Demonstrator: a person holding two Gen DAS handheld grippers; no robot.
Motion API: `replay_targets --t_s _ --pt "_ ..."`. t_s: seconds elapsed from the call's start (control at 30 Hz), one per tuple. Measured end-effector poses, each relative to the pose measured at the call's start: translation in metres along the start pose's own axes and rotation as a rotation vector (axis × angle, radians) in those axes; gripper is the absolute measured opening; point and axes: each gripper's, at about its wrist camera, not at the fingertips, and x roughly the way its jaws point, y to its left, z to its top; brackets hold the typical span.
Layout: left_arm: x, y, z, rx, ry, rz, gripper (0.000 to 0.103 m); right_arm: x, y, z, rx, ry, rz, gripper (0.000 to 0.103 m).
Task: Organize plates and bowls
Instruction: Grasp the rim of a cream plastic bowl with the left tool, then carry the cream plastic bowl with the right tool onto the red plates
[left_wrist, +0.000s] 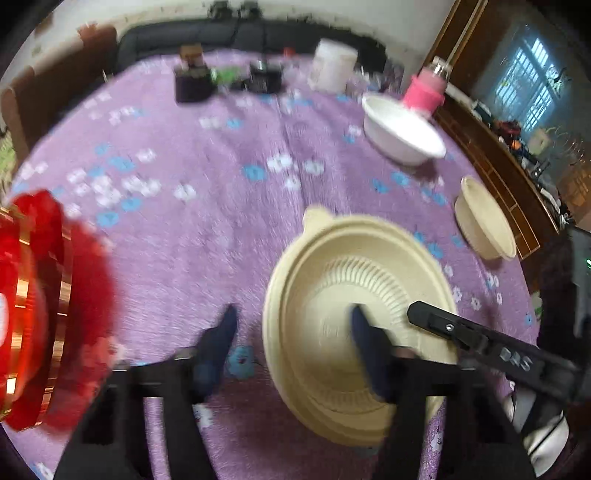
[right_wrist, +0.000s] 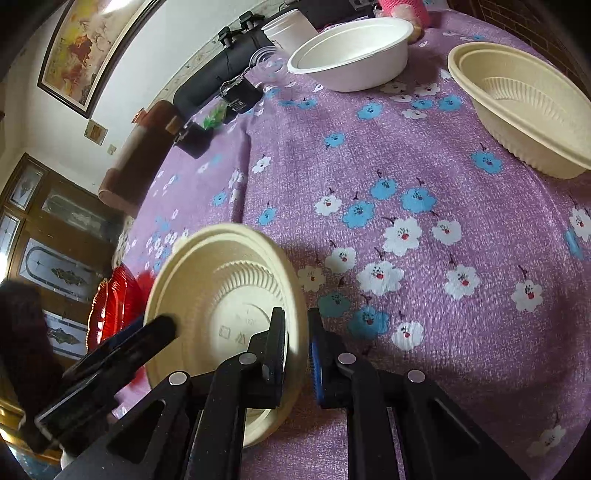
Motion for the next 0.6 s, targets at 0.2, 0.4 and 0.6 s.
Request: replay_targets --t_s 0.2,0.4,0.6 --pt "-0.002 -0.001 -0.014 0.003 0.018 -0.019 0.024 -0.007 0.012 -0.012 -0.068 -0.037 -0.049 0.014" --pt "-0.075 0.011 -0.025 -0.018 -0.118 -0.044 0.024 -0.035 0.048 -0.019 -0.126 -0.092 -0.022 0.014" --pt "-0.153 0.059 -0.031 -0.078 -0.242 -0.008 0.024 -0.053 0.13 -0.02 -0.243 -0.128 0.078 0.014"
